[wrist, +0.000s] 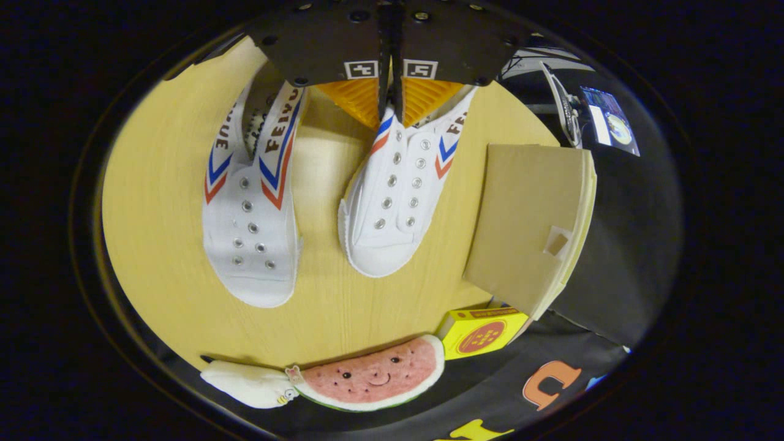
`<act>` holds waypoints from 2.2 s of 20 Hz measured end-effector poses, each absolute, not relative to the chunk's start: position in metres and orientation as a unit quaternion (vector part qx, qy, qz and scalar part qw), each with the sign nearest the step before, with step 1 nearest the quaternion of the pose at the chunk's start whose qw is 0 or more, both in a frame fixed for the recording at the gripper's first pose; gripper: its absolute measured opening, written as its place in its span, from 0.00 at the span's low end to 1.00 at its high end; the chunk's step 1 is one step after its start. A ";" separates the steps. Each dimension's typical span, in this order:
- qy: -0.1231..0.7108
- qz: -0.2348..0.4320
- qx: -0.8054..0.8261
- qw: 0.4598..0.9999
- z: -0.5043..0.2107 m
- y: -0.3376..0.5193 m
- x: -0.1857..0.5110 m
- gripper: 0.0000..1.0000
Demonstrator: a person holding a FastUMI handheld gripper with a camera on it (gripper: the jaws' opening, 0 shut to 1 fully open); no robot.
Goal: Open the storage box then place both shoes into the box .Put the left shoe in first, then the right shoe, with the right side of both shoes facing outward in a uniform manner.
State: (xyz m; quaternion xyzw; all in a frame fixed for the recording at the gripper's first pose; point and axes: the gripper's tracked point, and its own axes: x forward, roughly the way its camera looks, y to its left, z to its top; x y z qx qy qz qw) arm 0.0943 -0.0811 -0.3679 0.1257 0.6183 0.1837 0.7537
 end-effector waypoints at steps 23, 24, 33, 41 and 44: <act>0.513 0.172 0.107 0.834 -0.264 0.222 0.154 0.00; 0.514 0.167 0.100 0.836 -0.275 0.229 0.151 0.00; 0.517 0.127 0.041 0.846 -0.341 0.255 0.140 0.00; 0.569 0.105 0.007 0.816 -0.375 0.260 0.131 0.00; 0.593 0.093 0.002 0.800 -0.386 0.257 0.135 0.00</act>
